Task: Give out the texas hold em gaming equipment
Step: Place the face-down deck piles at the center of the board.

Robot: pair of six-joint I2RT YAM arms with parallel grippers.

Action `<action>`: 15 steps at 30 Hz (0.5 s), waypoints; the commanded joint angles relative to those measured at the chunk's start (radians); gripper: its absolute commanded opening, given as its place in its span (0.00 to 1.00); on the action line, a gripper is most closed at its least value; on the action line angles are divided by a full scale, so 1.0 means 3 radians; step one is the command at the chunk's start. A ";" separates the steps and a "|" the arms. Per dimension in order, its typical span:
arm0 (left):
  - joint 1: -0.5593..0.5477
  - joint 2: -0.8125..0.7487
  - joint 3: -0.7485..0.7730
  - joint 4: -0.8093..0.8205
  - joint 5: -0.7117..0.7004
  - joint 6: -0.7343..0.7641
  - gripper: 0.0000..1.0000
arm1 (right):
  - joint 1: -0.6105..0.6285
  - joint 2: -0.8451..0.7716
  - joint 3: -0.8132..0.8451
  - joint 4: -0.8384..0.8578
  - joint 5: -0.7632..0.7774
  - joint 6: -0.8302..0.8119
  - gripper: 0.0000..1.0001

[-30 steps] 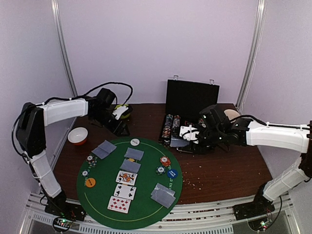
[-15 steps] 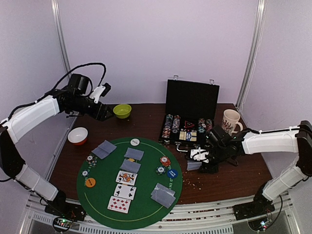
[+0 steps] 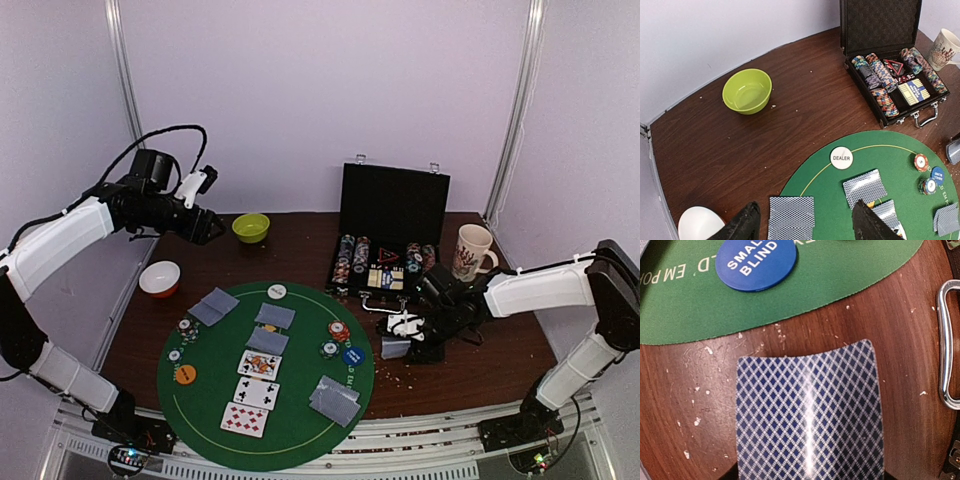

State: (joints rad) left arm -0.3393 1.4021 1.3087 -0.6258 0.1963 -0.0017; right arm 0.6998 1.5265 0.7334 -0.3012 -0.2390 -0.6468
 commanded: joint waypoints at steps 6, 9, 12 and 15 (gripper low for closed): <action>0.0021 -0.0070 -0.0018 0.0015 -0.0053 0.0055 0.66 | -0.0021 0.0051 -0.0079 -0.0273 0.0292 0.0017 0.69; 0.0021 -0.0082 -0.0004 -0.0002 -0.0055 0.0076 0.66 | -0.0021 0.0012 -0.0117 -0.0287 0.0361 0.0027 0.79; 0.0021 -0.0082 0.0033 -0.0036 -0.0058 0.0096 0.66 | -0.0022 0.0010 -0.0091 -0.0336 0.0403 0.0034 0.89; 0.0022 -0.0096 0.0042 -0.0056 -0.0088 0.0112 0.66 | -0.0022 -0.0005 -0.0014 -0.0397 0.0423 0.0023 1.00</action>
State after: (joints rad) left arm -0.3393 1.4002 1.3087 -0.6415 0.1848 0.0124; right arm 0.6975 1.5127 0.7387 -0.3000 -0.1745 -0.6250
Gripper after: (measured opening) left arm 0.660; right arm 0.982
